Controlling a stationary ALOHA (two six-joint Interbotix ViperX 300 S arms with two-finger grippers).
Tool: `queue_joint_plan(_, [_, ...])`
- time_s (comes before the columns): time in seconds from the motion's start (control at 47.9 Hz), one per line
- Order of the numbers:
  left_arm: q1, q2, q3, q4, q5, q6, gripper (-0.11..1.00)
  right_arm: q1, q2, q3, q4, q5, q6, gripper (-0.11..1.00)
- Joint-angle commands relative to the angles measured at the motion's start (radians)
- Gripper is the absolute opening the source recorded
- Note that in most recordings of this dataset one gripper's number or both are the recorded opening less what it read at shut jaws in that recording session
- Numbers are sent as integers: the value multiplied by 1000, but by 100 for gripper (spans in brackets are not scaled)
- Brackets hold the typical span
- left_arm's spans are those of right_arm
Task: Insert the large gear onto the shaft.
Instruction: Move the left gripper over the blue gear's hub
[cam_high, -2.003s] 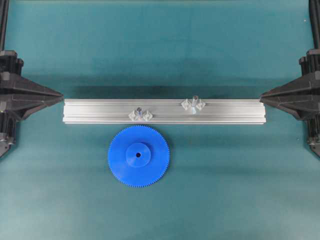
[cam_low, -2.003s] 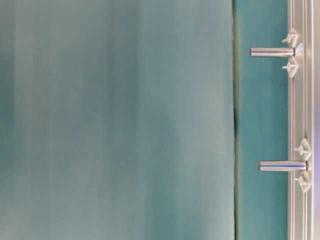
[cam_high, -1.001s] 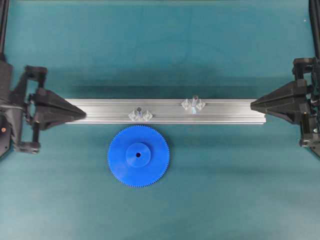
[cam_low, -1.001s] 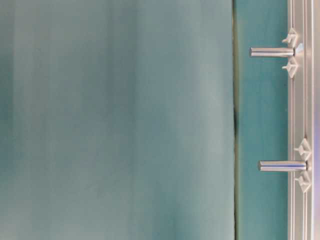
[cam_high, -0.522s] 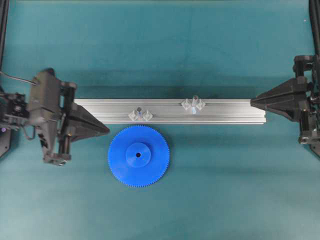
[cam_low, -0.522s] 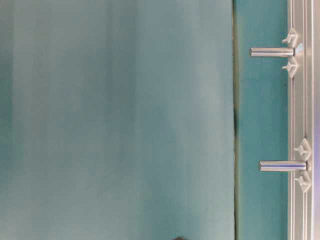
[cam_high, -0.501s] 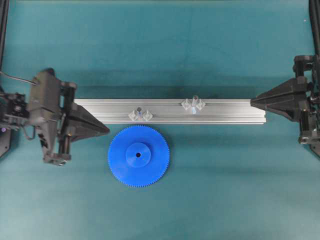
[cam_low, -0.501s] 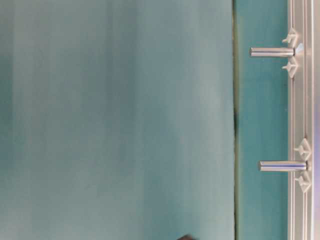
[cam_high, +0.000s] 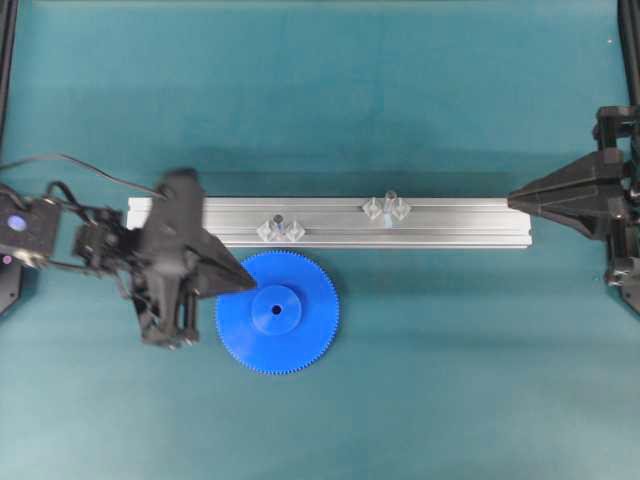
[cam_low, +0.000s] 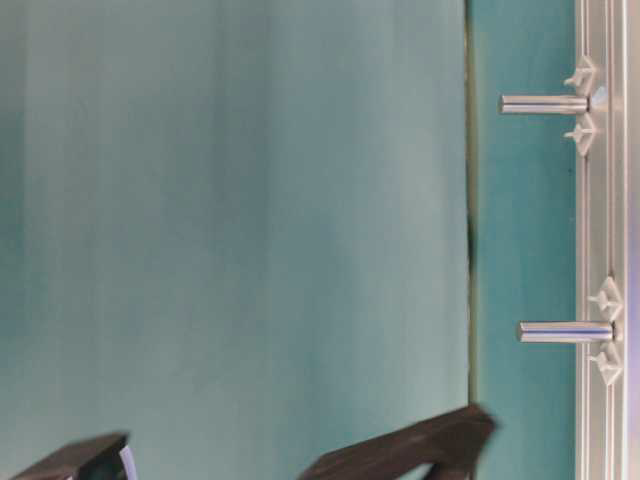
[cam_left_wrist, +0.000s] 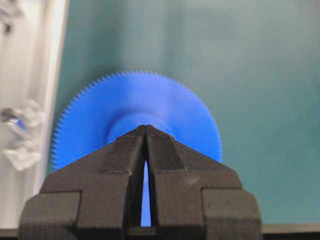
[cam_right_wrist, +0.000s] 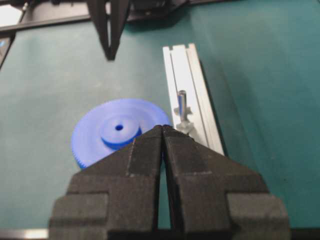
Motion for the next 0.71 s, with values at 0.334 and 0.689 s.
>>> queue_joint_plan(0.334, [-9,117,-107,2,51,-2,2,-3,-2,-5,-2,34,9,8])
queue_joint_plan(0.689, [-9,176,-195,2,233,2,2,-3,-5,6,-2,32,11,8])
